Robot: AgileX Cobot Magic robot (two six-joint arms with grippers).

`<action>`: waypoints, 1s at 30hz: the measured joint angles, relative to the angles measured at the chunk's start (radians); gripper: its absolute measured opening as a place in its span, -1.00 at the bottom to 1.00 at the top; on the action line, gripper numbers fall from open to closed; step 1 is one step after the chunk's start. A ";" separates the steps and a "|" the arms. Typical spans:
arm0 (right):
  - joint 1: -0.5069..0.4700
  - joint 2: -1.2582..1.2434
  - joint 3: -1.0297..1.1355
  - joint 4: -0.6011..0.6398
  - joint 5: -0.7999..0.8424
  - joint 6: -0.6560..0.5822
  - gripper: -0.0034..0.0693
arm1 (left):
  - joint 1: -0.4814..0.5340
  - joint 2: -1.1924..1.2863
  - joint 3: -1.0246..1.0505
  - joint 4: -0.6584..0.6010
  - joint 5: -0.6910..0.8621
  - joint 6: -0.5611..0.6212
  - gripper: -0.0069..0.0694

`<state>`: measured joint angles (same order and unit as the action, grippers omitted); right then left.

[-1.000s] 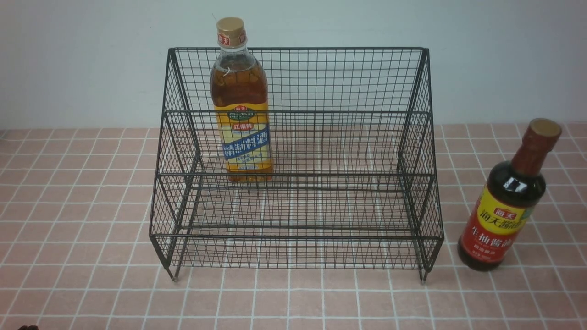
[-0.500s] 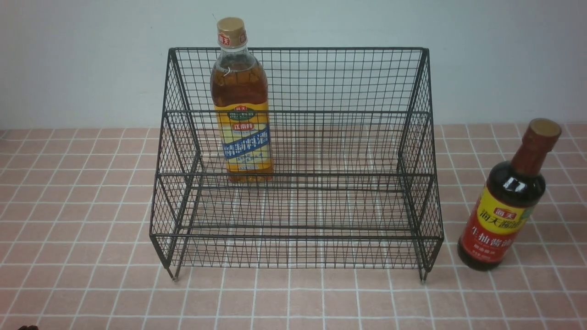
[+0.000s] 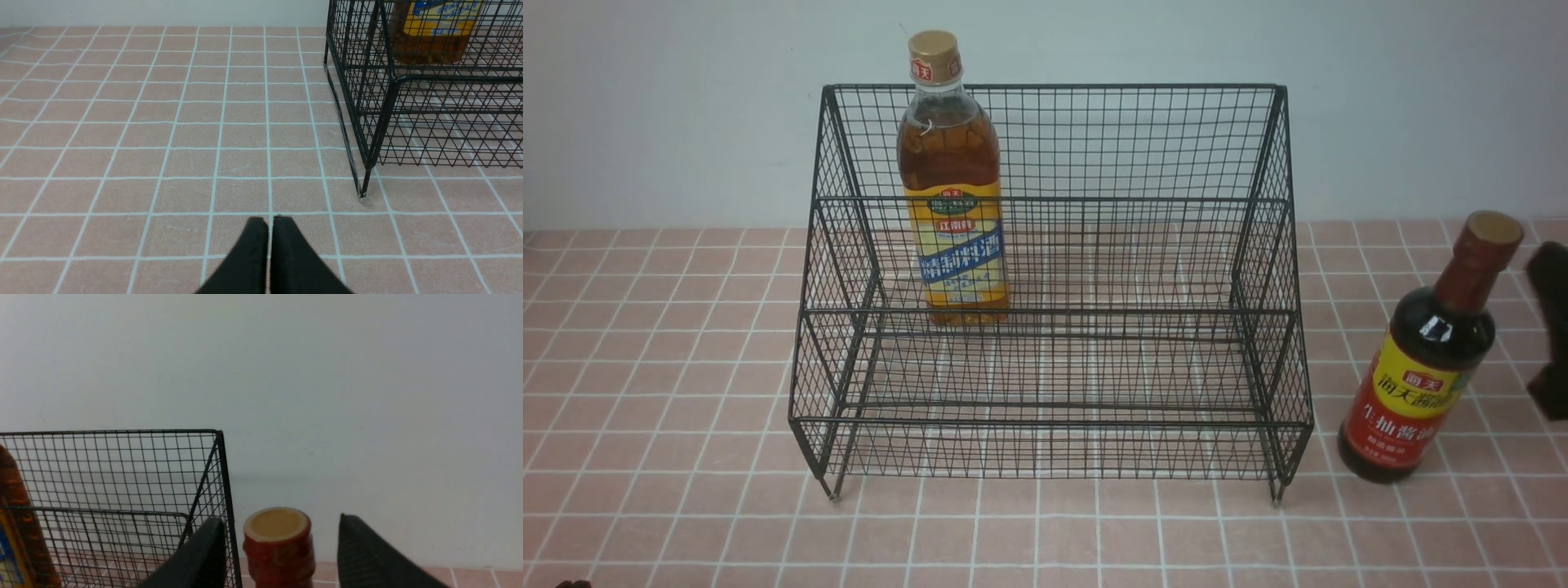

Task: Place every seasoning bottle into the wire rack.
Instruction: Use the right arm to grab the condiment bottle closest to it

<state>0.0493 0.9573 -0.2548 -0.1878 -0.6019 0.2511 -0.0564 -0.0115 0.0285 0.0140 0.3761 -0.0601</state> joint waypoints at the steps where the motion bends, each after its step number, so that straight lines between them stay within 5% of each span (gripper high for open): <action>1: 0.000 0.021 0.000 -0.002 -0.011 0.001 0.31 | 0.000 0.000 0.000 0.000 0.000 0.000 -0.83; 6: 0.000 0.150 -0.009 -0.014 -0.106 0.006 0.60 | 0.000 0.000 0.000 0.000 0.001 0.000 -0.83; 14: 0.000 0.336 -0.100 -0.015 -0.156 0.007 0.61 | 0.000 0.000 0.000 0.000 0.002 0.000 -0.83; 20: 0.000 0.423 -0.134 -0.036 -0.160 0.007 0.34 | 0.000 0.000 0.000 0.000 0.002 -0.001 -0.83; 24: -0.001 0.442 -0.163 -0.079 -0.150 -0.012 -0.16 | 0.000 0.000 -0.001 0.000 0.003 -0.001 -0.83; 30: -0.002 0.406 -0.212 -0.144 -0.057 -0.003 -0.17 | 0.000 0.000 -0.001 0.000 0.004 -0.001 -0.83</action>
<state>0.0472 1.3633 -0.4666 -0.3322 -0.6593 0.2478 -0.0564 -0.0115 0.0276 0.0136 0.3799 -0.0609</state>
